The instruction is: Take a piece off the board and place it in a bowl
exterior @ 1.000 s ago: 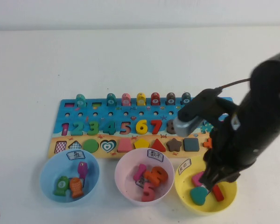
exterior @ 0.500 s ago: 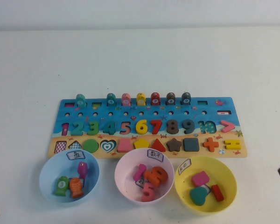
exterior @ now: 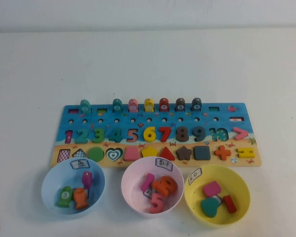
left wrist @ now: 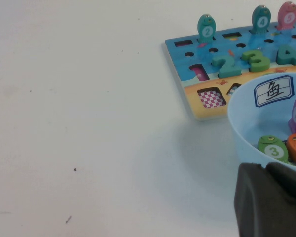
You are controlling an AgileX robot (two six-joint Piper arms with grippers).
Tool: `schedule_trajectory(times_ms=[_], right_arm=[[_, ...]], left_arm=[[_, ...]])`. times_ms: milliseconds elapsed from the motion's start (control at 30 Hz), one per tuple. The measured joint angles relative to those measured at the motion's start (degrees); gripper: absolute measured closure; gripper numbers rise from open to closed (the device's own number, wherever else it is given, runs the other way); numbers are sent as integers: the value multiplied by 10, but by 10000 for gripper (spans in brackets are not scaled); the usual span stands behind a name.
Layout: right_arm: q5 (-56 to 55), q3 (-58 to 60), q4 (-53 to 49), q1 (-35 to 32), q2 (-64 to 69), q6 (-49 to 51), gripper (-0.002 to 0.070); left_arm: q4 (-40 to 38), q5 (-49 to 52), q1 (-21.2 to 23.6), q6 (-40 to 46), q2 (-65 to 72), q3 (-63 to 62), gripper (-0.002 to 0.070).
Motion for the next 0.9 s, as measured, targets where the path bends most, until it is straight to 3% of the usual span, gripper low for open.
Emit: schedule_trajectory(times_ms=[167, 333, 900], right_arm=[[-43, 65, 5, -129, -78, 0, 692], [-81, 112, 56, -212, -157, 0, 692], [-244, 223, 95, -223, -185, -25, 692]], left_arm=[[0, 0, 0, 0, 0, 0, 680], [0, 0, 0, 0, 0, 0, 680], [0, 0, 0, 0, 0, 0, 680]])
